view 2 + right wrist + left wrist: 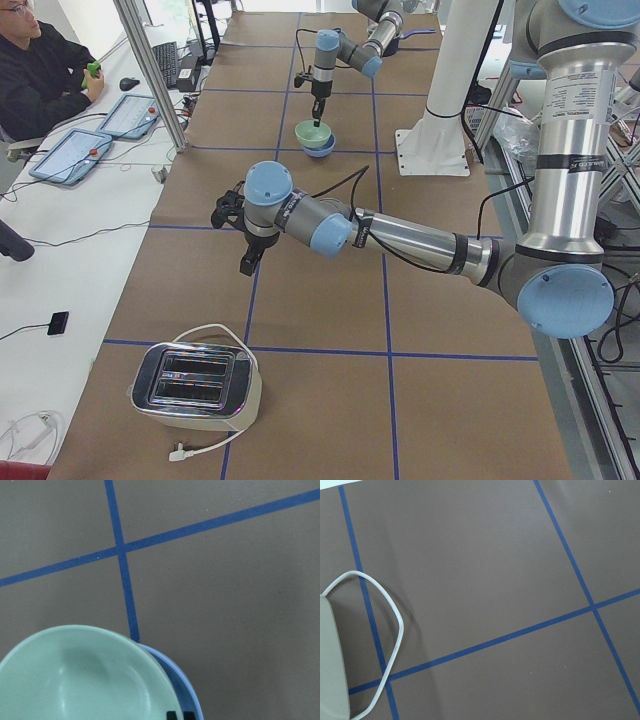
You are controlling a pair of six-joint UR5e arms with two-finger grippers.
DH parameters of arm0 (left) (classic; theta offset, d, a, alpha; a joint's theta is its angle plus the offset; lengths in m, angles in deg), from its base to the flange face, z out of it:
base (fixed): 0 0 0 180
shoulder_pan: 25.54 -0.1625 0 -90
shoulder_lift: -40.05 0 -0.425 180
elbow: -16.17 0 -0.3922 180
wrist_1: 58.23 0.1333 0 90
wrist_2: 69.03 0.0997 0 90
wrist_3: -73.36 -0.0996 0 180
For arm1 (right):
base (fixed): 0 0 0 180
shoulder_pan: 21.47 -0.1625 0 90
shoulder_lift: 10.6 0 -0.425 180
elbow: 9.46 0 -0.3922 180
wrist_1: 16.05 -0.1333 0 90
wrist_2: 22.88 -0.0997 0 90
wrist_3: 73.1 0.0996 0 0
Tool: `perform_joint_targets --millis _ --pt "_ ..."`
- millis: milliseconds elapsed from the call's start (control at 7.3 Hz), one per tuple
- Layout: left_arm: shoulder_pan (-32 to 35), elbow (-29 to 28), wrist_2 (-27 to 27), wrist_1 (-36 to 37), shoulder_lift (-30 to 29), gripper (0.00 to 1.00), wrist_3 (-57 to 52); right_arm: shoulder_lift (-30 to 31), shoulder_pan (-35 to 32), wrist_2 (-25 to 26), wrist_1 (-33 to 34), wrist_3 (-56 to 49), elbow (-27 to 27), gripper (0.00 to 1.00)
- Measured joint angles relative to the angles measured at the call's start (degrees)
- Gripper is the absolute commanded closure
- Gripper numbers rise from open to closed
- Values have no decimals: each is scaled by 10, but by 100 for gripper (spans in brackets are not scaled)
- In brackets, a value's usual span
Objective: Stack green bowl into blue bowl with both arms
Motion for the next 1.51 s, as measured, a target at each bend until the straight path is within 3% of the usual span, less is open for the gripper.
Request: perform_joint_targets --millis 1370,1507 --pt "-1 -6 0 0 -1 3 0 8 17 4 -2 1 0 100" --pt "-1 -6 0 0 -1 3 0 8 18 4 -3 1 1 80"
